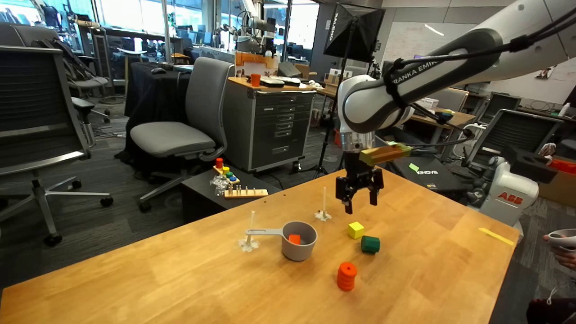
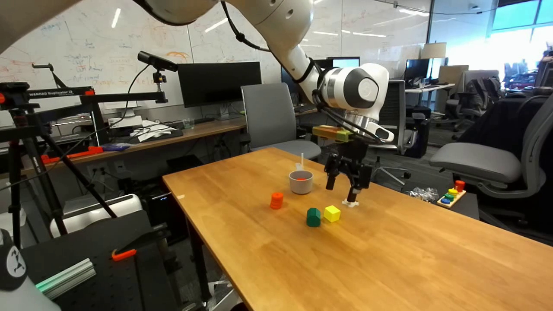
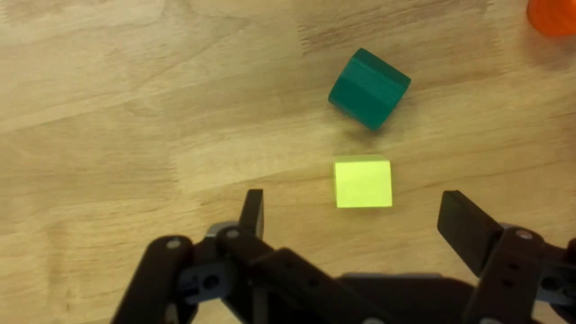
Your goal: Put all the blocks and rings in the cup
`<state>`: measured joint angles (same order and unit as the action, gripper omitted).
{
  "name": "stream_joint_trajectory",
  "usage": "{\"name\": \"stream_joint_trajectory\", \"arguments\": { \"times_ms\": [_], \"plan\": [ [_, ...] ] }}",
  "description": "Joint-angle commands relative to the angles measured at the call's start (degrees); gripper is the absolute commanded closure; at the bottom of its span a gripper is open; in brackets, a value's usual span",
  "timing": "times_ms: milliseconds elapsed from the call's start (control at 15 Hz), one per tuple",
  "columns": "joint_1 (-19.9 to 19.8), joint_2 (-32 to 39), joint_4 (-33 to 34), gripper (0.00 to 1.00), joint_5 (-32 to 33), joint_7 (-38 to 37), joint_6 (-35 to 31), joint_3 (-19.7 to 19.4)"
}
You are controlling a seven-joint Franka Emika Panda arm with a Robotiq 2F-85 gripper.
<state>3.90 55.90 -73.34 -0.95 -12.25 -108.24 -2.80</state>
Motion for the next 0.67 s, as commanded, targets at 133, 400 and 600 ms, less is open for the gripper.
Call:
{"name": "stream_joint_trajectory", "arguments": {
  "times_ms": [133, 400, 600],
  "plan": [
    [-1.0, 2.2, 0.9, 0.0, 0.5, 0.7, 2.1, 0.2],
    [-0.9, 3.0, 1.5, 0.0, 0.3, 2.3, 1.8, 1.0],
    [-0.7, 3.1, 1.8, 0.0, 0.3, 2.8, 2.0, 1.3]
  ]
}}
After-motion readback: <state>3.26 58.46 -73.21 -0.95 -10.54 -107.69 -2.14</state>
